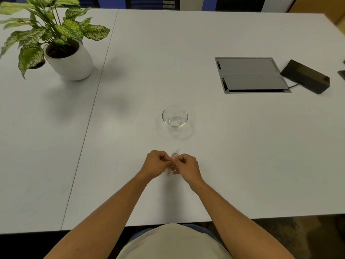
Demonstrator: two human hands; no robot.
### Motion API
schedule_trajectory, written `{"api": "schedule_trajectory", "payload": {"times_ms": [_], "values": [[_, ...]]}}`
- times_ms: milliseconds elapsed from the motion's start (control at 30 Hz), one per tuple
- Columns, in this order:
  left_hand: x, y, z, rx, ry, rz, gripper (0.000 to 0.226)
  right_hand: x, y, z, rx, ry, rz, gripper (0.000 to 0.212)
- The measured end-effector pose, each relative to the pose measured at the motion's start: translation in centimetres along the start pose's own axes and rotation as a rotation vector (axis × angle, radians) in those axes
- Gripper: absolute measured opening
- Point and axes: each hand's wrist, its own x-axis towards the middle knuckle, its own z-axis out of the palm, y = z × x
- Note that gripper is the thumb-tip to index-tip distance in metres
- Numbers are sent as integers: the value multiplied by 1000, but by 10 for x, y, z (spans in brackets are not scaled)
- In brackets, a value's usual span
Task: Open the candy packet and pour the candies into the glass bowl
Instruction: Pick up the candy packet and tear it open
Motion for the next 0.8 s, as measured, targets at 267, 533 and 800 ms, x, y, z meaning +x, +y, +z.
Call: {"api": "schedule_trajectory", "payload": {"times_ms": [267,533,800], "values": [[-6,-6,0,-82,-38,2,19,0,-2,-6,88,-71,85,16],[-8,-5,-3,-162,-97,-62,12,-4,-7,-11,-27,-93,58,18],[-8,6,13,380,109,186,21,2,-18,-4,-433,37,-16,21]]}}
